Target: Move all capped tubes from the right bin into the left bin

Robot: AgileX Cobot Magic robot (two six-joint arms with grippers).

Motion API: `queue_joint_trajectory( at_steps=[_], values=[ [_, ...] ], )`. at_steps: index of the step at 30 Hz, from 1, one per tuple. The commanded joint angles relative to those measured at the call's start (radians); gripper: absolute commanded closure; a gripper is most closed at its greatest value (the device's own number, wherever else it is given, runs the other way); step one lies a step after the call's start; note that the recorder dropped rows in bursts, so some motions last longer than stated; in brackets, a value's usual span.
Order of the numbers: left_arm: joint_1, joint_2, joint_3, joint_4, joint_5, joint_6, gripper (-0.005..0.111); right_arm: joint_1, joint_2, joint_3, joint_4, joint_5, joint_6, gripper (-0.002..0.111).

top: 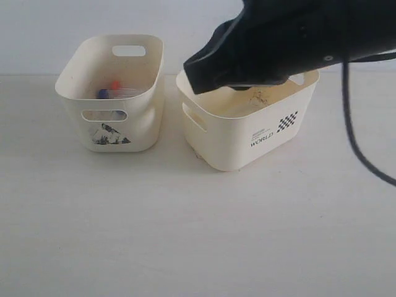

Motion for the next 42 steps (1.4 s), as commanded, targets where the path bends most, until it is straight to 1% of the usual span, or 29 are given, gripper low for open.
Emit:
queue_joint_trajectory(
  at_steps=[1, 9, 11, 13, 15, 18, 22, 24, 27, 33, 35, 36, 37, 40, 42],
  values=[
    [0.0, 0.0, -0.004, 0.001, -0.004, -0.01, 0.102, 0.0, -0.111, 0.01, 0.002, -0.017, 0.002, 0.109],
    [0.0, 0.0, -0.004, 0.001, -0.004, -0.01, 0.102, -0.004, -0.275, 0.01, 0.009, -0.04, 0.008, 0.109],
    [0.0, 0.0, -0.004, 0.001, -0.004, -0.01, 0.102, -0.029, -0.322, 0.016, 0.015, -0.033, 0.008, 0.109],
    [0.0, 0.0, -0.004, 0.001, -0.004, -0.01, 0.102, -0.086, -0.393, 0.056, 0.045, -0.031, 0.008, 0.109],
    [0.0, 0.0, -0.004, 0.001, -0.004, -0.01, 0.102, -0.174, -0.489, 0.147, 0.089, -0.057, 0.011, 0.109],
    [0.0, 0.0, -0.004, 0.001, -0.004, -0.01, 0.102, -0.311, -0.664, 0.346, 0.154, -0.138, 0.011, 0.109],
    [0.0, 0.0, -0.004, 0.001, -0.004, -0.01, 0.102, -0.438, -0.89, 0.576, 0.182, -0.25, 0.011, 0.109],
    [0.0, 0.0, -0.004, 0.001, -0.004, -0.01, 0.102, -0.467, -0.977, 0.671, 0.182, -0.304, 0.009, 0.109],
    [0.0, 0.0, -0.004, 0.001, -0.004, -0.01, 0.102, -0.471, -1.062, 0.77, 0.178, -0.36, 0.005, 0.109],
    [0.0, 0.0, -0.004, 0.001, -0.004, -0.01, 0.102, -0.469, -1.114, 0.857, 0.178, -0.389, -0.007, 0.109],
    [0.0, 0.0, -0.004, 0.001, -0.004, -0.01, 0.102, -0.469, -1.114, 0.885, 0.135, -0.386, 0.009, 0.109],
    [0.0, 0.0, -0.004, 0.001, -0.004, -0.01, 0.102, -0.469, -1.114, 0.898, 0.069, -0.379, 0.05, 0.109],
    [0.0, 0.0, -0.004, 0.001, -0.004, -0.01, 0.102, -0.469, -1.114, 0.911, -0.017, -0.374, 0.122, 0.109],
    [0.0, 0.0, -0.004, 0.001, -0.004, -0.01, 0.102, -0.469, -1.114, 0.946, -0.292, -0.376, 0.447, 0.109],
    [0.0, 0.0, -0.004, 0.001, -0.004, -0.01, 0.102, -0.469, -1.122, 0.963, -0.464, -0.374, 0.617, 0.109]
  ],
)
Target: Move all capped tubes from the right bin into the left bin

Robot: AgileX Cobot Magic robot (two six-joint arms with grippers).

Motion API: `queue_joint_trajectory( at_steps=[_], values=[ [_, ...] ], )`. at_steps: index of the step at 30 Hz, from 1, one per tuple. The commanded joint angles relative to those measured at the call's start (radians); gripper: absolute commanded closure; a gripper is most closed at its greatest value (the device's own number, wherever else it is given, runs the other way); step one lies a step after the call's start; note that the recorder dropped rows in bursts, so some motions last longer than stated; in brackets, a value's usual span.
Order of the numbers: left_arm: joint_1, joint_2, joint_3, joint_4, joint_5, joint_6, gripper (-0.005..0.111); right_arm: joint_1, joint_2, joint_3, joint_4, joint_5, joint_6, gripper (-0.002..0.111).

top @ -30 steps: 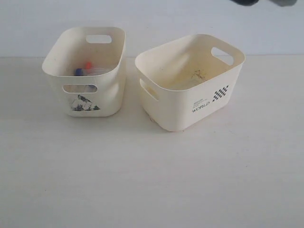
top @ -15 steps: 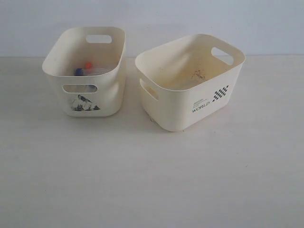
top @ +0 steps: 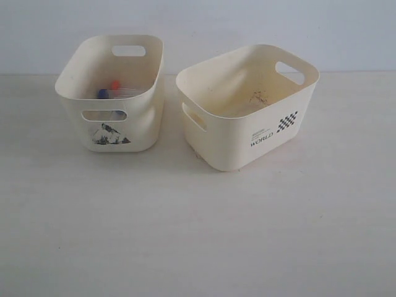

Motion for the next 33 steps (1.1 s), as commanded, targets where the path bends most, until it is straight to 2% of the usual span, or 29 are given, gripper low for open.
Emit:
queue_joint_trajectory(
  at_steps=[1, 9, 22, 33],
  values=[
    [0.0, 0.0, -0.004, 0.001, -0.004, -0.01, 0.102, -0.002, -0.022, 0.04, -0.365, -0.002, 0.379, 0.109],
    [0.0, 0.0, -0.004, 0.001, -0.004, -0.01, 0.102, -0.002, -0.07, 0.103, -0.419, -0.008, 0.391, 0.109],
    [0.0, 0.0, -0.004, 0.001, -0.004, -0.01, 0.102, -0.002, -0.125, 0.103, -0.495, 0.186, 0.395, 0.109],
    [0.0, 0.0, -0.004, 0.001, -0.004, -0.01, 0.102, -0.002, -0.125, 0.103, -0.495, 0.186, 0.395, 0.109]
  ],
)
